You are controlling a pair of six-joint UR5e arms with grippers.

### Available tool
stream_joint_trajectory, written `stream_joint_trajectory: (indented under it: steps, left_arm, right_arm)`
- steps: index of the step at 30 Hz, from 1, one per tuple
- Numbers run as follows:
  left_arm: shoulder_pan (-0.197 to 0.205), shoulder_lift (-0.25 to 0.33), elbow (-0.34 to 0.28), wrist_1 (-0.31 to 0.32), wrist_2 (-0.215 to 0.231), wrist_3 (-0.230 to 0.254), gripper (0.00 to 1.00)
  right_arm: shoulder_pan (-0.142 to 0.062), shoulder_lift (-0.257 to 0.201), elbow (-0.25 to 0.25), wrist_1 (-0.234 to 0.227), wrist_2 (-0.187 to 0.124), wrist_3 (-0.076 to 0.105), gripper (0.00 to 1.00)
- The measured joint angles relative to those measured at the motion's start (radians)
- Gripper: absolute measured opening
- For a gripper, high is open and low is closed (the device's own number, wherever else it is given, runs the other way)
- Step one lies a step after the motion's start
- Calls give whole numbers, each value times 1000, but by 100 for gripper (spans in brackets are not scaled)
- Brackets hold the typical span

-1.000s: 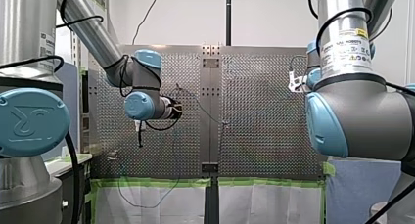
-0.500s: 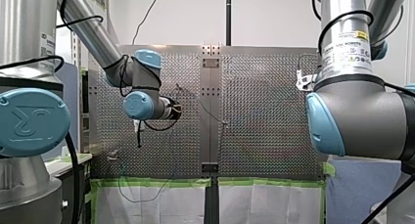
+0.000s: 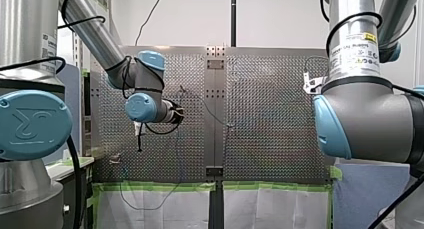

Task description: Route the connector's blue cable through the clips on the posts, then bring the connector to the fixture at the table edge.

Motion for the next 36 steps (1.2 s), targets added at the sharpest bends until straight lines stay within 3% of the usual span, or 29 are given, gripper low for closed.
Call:
stream_joint_trajectory:
  steps: [10, 27, 36]
  left_arm:
    - [2, 0, 0, -7, 0, 0, 100]
    - [3, 0, 0, -7, -5, 6, 100]
    - [4, 0, 0, -6, -5, 5, 100]
  right_arm:
    - [-16, 20, 0, 10, -90, -15, 0]
    - [-31, 34, -13, -10, -249, 13, 0]
    - [-48, 54, -26, -2, -264, 20, 0]
